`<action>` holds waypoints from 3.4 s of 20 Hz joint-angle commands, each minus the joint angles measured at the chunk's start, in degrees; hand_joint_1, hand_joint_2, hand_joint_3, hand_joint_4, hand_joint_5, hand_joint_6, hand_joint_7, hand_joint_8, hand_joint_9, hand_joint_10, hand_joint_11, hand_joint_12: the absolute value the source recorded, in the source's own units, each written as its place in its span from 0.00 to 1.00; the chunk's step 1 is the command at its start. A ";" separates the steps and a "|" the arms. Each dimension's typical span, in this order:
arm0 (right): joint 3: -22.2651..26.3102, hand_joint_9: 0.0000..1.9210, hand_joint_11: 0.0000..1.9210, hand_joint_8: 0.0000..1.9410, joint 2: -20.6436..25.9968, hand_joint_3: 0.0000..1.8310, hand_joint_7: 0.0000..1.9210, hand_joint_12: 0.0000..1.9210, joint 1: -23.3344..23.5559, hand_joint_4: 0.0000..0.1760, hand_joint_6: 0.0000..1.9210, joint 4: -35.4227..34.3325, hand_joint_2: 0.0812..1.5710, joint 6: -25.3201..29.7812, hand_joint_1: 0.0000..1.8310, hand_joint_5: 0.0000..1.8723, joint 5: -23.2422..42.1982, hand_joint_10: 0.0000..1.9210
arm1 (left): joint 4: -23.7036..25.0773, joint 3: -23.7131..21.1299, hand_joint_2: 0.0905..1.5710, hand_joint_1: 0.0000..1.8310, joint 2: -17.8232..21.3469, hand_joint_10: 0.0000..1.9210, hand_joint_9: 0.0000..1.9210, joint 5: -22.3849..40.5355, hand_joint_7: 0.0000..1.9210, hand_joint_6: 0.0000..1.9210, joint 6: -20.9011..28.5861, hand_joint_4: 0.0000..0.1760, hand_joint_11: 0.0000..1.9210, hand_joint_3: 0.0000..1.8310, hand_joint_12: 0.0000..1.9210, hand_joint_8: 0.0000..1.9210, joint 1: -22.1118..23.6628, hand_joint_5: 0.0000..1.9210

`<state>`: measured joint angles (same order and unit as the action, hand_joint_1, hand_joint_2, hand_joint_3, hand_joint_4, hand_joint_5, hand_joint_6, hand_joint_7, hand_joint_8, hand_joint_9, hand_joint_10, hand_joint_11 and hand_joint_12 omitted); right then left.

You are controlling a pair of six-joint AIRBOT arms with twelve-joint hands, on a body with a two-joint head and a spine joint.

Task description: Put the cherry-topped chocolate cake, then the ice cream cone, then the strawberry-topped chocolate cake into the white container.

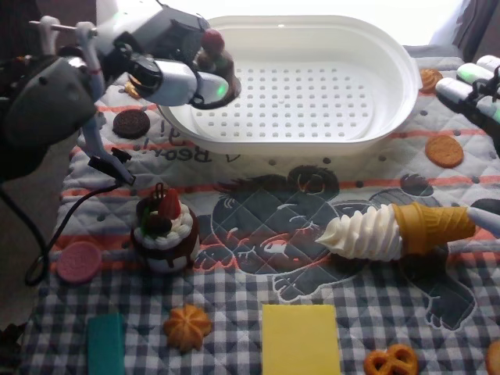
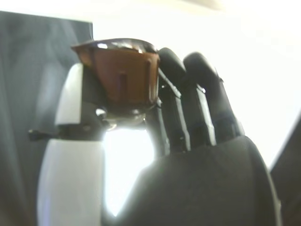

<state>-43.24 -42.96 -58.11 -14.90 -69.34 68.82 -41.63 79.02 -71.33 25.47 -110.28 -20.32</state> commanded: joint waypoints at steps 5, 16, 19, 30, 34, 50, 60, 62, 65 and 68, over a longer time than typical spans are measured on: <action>-0.43 0.00 0.00 0.00 0.15 0.00 0.00 0.45 0.14 0.00 0.00 0.30 0.79 0.35 0.35 0.00 7.27 0.00 | -0.65 0.28 0.66 0.41 -0.44 0.00 0.00 3.72 0.00 0.03 -2.97 0.62 0.00 0.00 0.24 0.00 0.79 0.02; -2.72 0.04 0.00 0.00 -0.07 0.00 0.00 0.56 -1.90 0.03 0.00 3.89 0.74 8.96 0.36 0.00 4.57 0.02 | 13.34 -11.66 0.77 0.28 10.06 0.00 0.00 18.39 0.00 0.00 14.33 1.00 0.00 0.02 0.00 0.00 -5.21 0.00; -3.44 0.06 0.00 0.01 -1.49 0.00 0.02 0.66 -0.55 0.23 0.00 5.25 0.72 8.96 0.38 0.00 0.94 0.04 | 16.15 -17.32 0.82 0.29 15.01 0.00 0.00 27.59 0.00 0.00 20.16 1.00 0.00 0.01 0.00 0.00 -10.47 0.00; -11.62 0.39 0.33 0.64 -11.66 0.00 0.42 0.92 6.85 0.00 0.69 9.57 0.77 13.98 0.71 0.32 -12.92 0.75 | 19.27 -25.48 0.84 0.26 21.07 0.00 0.00 42.36 0.00 0.00 24.29 0.96 0.00 0.00 0.00 0.00 -20.19 0.00; -11.03 0.34 0.29 0.79 -10.31 0.00 0.38 0.98 8.33 0.00 0.76 10.85 0.82 13.98 0.64 0.31 -10.54 0.82 | 18.64 -26.01 0.85 0.26 21.69 0.00 0.00 43.02 0.00 0.00 24.28 0.90 0.00 0.00 0.00 0.00 -21.76 0.00; -29.01 0.33 0.33 0.84 -21.35 0.00 0.34 0.93 32.87 0.00 0.68 9.37 0.81 8.74 0.63 0.38 -28.26 0.80 | 19.84 -29.54 0.86 0.30 22.26 0.00 0.00 46.56 0.00 0.00 24.28 0.78 0.00 0.00 0.00 0.00 -28.21 0.00; -37.37 0.00 0.00 0.00 -29.45 0.00 0.00 0.12 35.45 0.29 0.00 1.39 0.77 2.07 0.33 0.00 -38.11 0.01 | 21.49 -30.05 0.88 0.24 21.55 0.00 0.00 46.15 0.00 0.00 24.28 0.46 0.00 0.01 0.00 0.00 -28.65 0.00; -35.74 0.00 0.00 0.00 -29.00 0.00 0.00 0.19 35.45 0.47 0.00 1.40 0.75 2.07 0.37 0.00 -36.77 0.00 | 21.54 -30.48 0.87 0.25 21.95 0.00 0.00 46.51 0.00 0.00 24.28 0.49 0.00 0.00 0.00 0.00 -29.08 0.00; -30.79 0.00 0.00 0.00 -25.02 0.00 0.00 0.57 35.27 0.21 0.00 1.66 0.76 2.09 0.29 0.00 -32.45 0.00 | 21.87 -31.15 0.87 0.25 22.94 0.00 0.00 46.03 0.00 0.00 24.28 0.34 0.00 0.00 0.00 0.00 -29.94 0.00; -24.03 0.00 0.00 0.00 -19.76 0.00 0.00 0.09 33.02 0.31 0.00 4.65 0.73 2.10 0.33 0.00 -27.16 0.00 | 22.38 -32.45 0.82 0.32 24.68 0.00 0.00 45.76 0.00 0.00 24.28 0.40 0.00 0.00 0.00 0.00 -31.38 0.00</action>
<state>-66.57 -62.17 -25.74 -10.81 -67.26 34.44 -20.82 46.48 -46.83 64.27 -86.21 -52.16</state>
